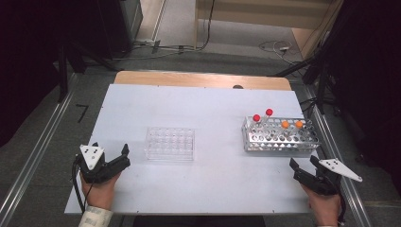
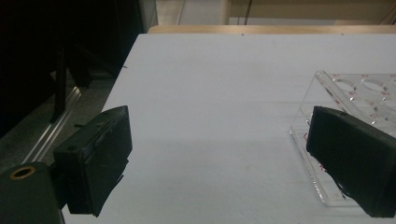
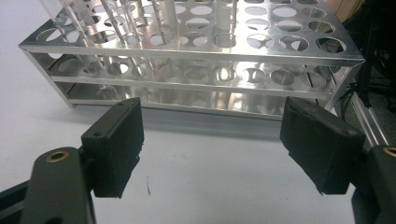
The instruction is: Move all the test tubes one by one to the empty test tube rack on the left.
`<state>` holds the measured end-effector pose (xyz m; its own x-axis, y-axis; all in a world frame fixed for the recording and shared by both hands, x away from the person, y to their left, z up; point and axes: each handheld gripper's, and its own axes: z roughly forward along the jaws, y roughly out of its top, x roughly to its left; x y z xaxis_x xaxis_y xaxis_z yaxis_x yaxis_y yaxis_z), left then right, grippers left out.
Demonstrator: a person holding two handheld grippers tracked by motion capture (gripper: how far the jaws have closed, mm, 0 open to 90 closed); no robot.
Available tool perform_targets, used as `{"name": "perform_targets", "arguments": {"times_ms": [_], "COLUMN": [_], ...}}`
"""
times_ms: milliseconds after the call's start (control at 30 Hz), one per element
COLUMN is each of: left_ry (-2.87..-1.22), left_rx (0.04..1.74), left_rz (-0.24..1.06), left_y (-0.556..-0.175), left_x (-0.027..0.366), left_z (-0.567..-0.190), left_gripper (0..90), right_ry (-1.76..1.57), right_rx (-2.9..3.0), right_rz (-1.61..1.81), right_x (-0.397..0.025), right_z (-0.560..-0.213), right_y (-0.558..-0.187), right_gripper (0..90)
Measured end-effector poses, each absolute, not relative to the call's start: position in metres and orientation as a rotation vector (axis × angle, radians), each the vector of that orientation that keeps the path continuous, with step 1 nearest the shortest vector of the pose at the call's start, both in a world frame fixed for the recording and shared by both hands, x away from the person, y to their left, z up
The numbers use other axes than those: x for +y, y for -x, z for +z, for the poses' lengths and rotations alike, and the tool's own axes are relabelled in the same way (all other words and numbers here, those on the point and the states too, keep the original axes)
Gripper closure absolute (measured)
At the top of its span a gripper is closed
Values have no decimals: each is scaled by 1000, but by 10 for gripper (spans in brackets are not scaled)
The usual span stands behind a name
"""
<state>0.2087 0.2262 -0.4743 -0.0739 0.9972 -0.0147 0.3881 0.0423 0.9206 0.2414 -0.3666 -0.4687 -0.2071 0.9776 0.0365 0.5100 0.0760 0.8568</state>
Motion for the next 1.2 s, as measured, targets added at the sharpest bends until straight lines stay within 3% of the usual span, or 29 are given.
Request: {"name": "perform_targets", "arguments": {"times_ms": [800, 1200], "left_ry": [-1469, -1472], "left_rx": [1576, 1580], "left_rz": [1011, 1008], "left_y": [-213, -215], "left_x": [225, 224], "left_z": [-477, -478], "left_gripper": [77, 77], "right_ry": [-1396, -1330], "right_rx": [1819, 1851], "right_rz": [1057, 1085], "right_x": [-350, -330], "right_z": [-460, -456], "right_y": [-252, -268], "right_gripper": [236, 331]}}
